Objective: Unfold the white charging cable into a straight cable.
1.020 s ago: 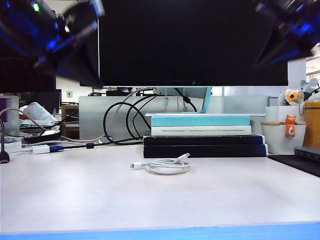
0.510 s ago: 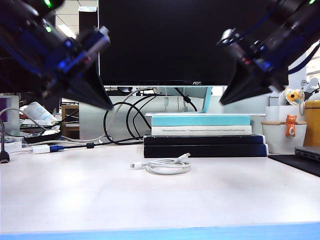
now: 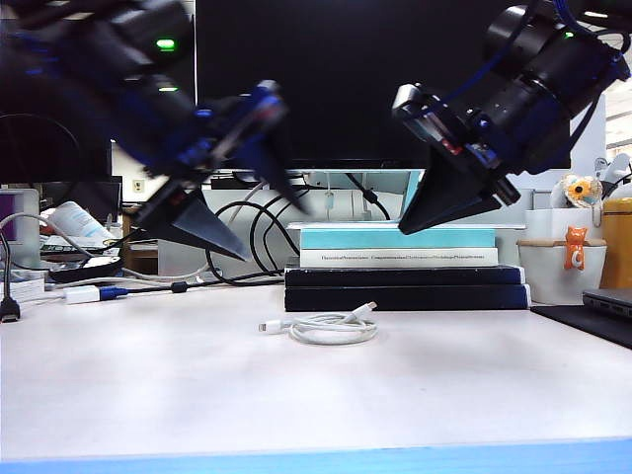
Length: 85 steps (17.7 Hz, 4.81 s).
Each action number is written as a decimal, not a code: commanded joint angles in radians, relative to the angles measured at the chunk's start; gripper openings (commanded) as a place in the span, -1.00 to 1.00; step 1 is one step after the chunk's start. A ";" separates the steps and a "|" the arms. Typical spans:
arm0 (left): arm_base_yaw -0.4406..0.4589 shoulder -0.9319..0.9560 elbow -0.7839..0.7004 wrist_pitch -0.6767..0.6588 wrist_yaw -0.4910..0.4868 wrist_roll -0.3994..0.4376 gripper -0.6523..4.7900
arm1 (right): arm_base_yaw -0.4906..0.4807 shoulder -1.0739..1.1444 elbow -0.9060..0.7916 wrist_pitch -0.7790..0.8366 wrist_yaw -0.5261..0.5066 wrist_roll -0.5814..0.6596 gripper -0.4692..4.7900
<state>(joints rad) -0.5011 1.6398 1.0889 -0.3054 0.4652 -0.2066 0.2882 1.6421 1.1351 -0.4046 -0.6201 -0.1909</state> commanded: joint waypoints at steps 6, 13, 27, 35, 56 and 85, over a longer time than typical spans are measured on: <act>-0.084 0.193 0.196 -0.198 -0.175 -0.286 0.57 | -0.003 -0.005 0.027 0.011 0.027 -0.003 -0.84; -0.174 0.211 0.229 -0.182 -0.416 -0.367 0.35 | -0.003 -0.005 0.027 0.011 0.027 -0.003 -0.82; -0.190 0.251 0.232 -0.162 -0.513 -0.544 0.32 | -0.003 -0.005 0.027 0.020 0.015 -0.004 -0.82; -0.227 0.374 0.380 -0.298 -0.541 -0.534 0.32 | -0.004 -0.005 0.027 0.019 0.016 -0.005 -0.82; -0.240 0.389 0.498 -0.394 -0.682 -0.329 0.65 | -0.004 -0.005 0.027 0.064 0.015 -0.019 -0.82; -0.236 0.362 0.498 -0.457 -0.918 -0.202 -0.78 | -0.046 -0.082 0.028 0.088 0.024 0.005 -0.82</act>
<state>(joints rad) -0.7471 2.0293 1.5829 -0.7811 -0.4274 -0.4400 0.2531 1.5833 1.1584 -0.3367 -0.5972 -0.1993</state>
